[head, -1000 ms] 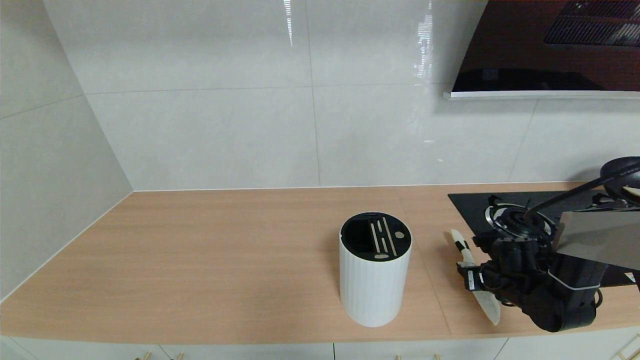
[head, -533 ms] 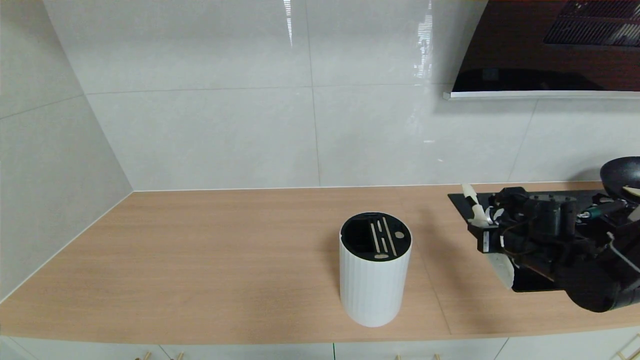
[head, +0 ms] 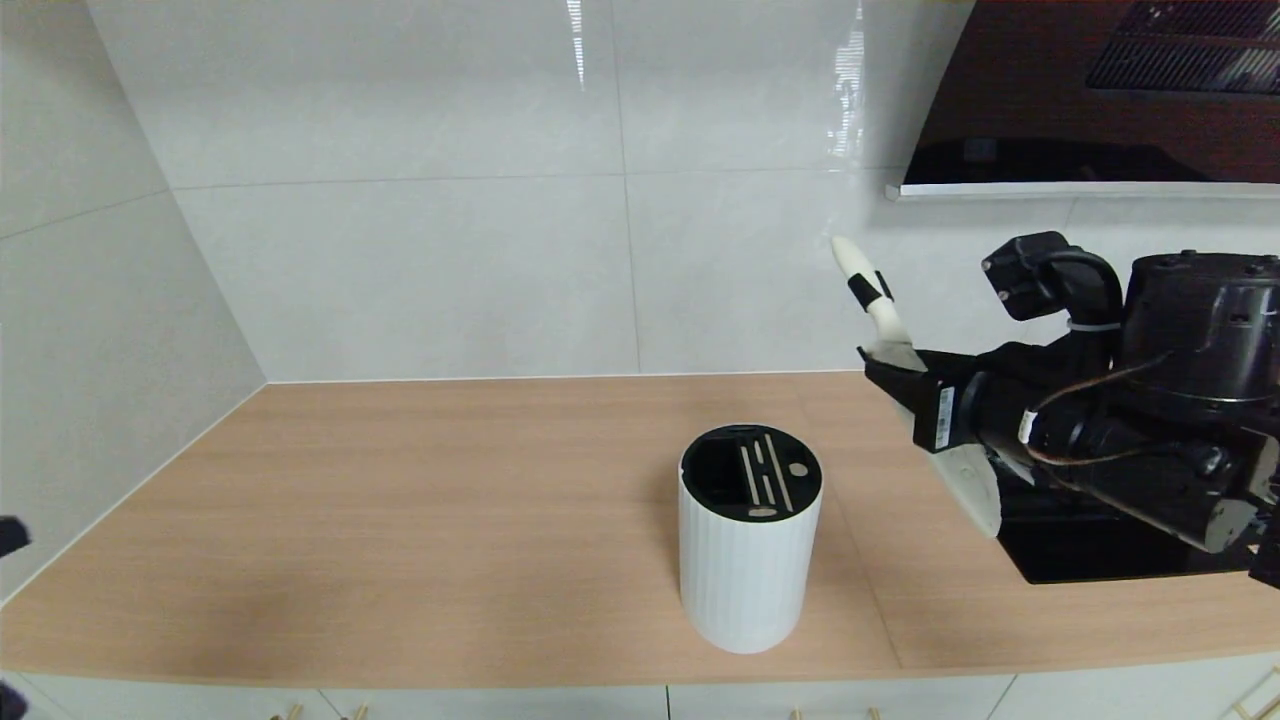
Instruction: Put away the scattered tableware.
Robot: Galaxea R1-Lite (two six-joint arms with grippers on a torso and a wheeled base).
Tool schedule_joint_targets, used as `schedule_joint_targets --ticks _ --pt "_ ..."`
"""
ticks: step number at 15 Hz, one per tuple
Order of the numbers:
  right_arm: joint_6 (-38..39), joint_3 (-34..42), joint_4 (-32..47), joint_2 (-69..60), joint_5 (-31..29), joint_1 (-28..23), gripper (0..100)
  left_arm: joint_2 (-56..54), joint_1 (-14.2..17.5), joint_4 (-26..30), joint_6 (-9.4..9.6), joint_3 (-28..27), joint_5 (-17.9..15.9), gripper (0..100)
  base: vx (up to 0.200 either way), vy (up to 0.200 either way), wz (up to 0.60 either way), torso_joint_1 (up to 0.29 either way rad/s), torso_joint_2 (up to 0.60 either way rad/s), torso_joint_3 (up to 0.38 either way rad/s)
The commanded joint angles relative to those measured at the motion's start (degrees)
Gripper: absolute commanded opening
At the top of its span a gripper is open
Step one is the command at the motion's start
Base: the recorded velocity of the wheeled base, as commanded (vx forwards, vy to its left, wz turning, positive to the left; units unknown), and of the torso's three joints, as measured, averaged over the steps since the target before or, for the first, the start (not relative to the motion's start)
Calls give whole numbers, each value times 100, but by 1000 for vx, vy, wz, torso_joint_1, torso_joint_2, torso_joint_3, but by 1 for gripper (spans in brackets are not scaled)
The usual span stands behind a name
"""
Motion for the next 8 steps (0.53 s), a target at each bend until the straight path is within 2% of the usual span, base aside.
schedule_joint_targets --ticks 1,3,5,6,8 --pt "13 97 39 -305 -247 731 0 1548 -713 -359 -382 -258 -328 100 0 0 0 0 0 0" --pt "92 97 39 -191 -247 1074 0 2303 -1144 -1079 -759 -258 -337 100 0 0 0 0 0 0" --pt "285 0 39 -33 -256 1425 0 3156 -1689 -1923 -1340 -285 -328 100 0 0 0 0 0 0" --pt "496 -52 31 134 -291 1707 0 3929 -2031 -2934 -2087 -285 -328 100 0 0 0 0 0 0" --pt "593 -132 22 363 -432 1944 0 4800 -2348 -4243 -3141 -276 -320 100 0 0 0 0 0 0"
